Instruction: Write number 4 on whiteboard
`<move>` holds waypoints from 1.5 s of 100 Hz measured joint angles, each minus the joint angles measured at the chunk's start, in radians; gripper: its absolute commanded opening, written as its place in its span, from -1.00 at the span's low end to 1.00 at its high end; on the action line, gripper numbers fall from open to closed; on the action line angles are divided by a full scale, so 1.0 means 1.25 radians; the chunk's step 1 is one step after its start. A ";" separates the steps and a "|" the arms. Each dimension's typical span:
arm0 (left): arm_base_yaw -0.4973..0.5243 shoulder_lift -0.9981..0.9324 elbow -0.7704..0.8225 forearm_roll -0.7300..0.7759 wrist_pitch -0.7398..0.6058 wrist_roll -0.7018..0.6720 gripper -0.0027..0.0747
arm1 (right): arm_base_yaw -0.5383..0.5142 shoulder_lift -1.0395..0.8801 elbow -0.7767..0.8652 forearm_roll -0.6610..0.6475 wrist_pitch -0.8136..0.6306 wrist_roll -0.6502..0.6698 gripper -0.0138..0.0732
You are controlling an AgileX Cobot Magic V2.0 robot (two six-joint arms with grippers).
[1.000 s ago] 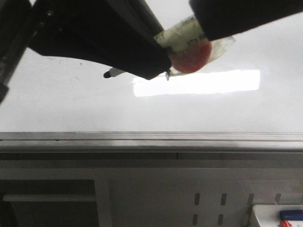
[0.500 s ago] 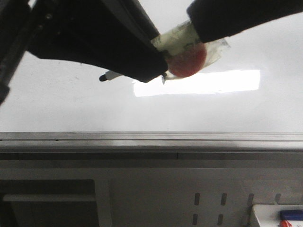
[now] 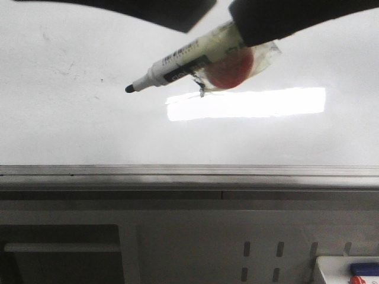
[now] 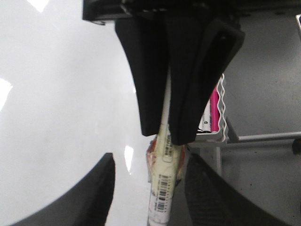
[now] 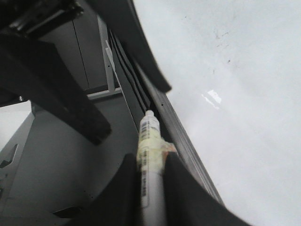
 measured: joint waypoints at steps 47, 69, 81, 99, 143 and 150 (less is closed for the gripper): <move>0.153 -0.338 0.252 -0.004 -0.074 -0.295 -0.77 | -0.045 -0.067 0.061 -0.024 -0.044 0.000 -0.82; 0.241 -0.514 0.366 -0.050 -0.121 -0.334 -0.98 | -0.061 -0.107 0.143 -0.024 -0.173 0.000 -0.82; 0.253 -0.545 0.385 -0.073 -0.122 -0.337 -0.98 | -0.061 -0.090 0.146 -0.024 -0.239 0.000 -0.83; 0.255 -0.548 0.387 -0.080 -0.130 -0.338 -0.98 | -0.062 -0.036 0.143 -0.021 -0.312 0.000 -0.83; 0.255 -0.548 0.387 -0.108 -0.133 -0.338 -0.98 | -0.064 0.046 0.103 -0.012 -0.384 0.000 -0.83; 0.255 -0.548 0.387 -0.108 -0.133 -0.339 -0.98 | -0.064 0.053 0.102 -0.007 -0.386 0.000 -0.83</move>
